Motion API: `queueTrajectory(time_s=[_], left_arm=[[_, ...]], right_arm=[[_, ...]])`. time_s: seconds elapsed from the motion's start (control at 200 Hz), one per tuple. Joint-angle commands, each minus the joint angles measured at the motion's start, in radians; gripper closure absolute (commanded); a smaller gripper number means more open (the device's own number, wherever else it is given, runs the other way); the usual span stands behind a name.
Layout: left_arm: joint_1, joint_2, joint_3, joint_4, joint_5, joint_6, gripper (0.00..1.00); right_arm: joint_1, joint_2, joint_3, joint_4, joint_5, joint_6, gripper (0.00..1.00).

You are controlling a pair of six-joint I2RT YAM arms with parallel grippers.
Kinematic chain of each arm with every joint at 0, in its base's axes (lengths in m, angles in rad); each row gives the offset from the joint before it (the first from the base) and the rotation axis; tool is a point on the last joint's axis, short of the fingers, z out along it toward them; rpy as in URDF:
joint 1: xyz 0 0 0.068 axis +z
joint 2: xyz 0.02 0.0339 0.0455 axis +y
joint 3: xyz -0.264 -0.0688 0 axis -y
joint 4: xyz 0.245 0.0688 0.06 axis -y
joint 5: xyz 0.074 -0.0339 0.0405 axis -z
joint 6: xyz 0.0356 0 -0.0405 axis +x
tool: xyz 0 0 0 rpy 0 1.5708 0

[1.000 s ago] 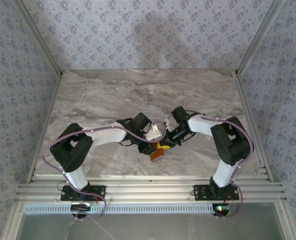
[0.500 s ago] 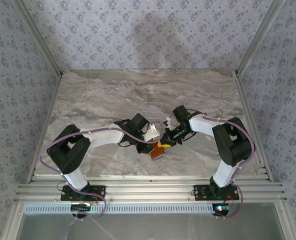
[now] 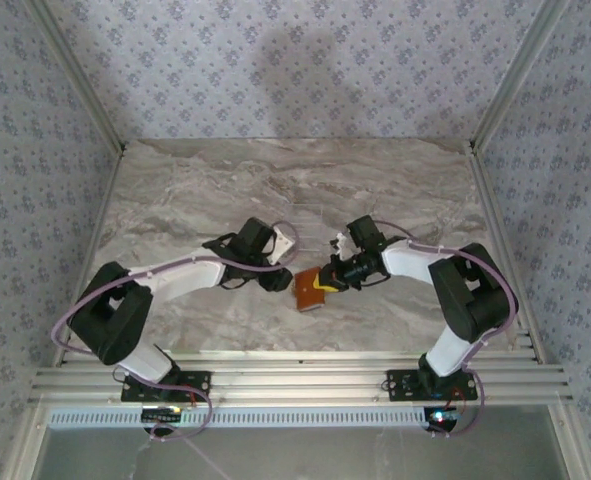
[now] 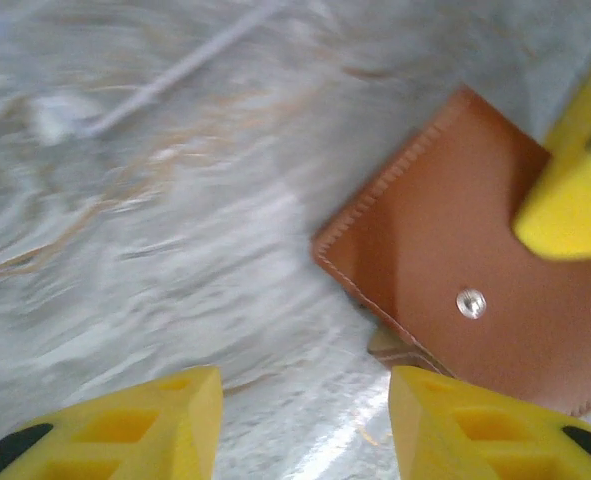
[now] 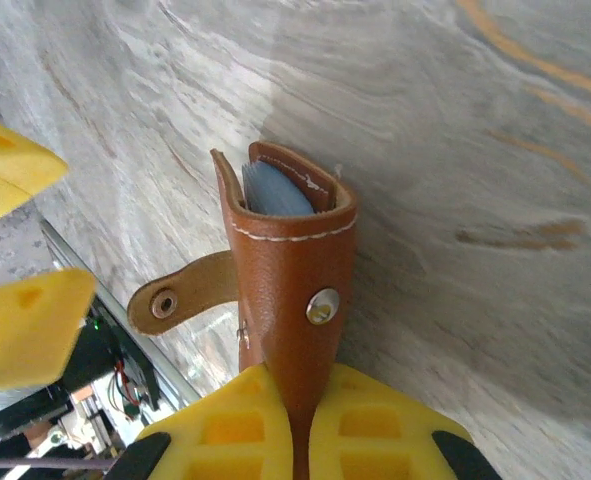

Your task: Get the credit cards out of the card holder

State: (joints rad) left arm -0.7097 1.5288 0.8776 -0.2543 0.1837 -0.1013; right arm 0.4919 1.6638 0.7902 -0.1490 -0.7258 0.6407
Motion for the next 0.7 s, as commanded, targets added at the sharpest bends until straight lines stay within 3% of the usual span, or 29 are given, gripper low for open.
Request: queueTrajectory(time_s=[0.0, 0.135, 0.375, 0.695], left_arm=[[0.029, -0.064, -0.009, 0.006, -0.087, -0.228, 0.46], [0.036, -0.093, -0.002, -0.015, -0.056, -0.328, 0.4], [0.024, -0.039, 0.092, -0.156, -0.111, -0.556, 0.38], [-0.127, 0.156, 0.334, -0.413, -0.227, -0.608, 0.35]], right_arm=[[0.03, 0.001, -0.052, 0.176, 0.12, 0.139, 0.94], [0.048, 0.004, -0.066, 0.194, 0.177, 0.162, 0.87], [0.049, -0.025, -0.06, 0.128, 0.198, 0.146, 0.71], [0.026, -0.132, -0.035, -0.056, 0.298, 0.094, 0.62]])
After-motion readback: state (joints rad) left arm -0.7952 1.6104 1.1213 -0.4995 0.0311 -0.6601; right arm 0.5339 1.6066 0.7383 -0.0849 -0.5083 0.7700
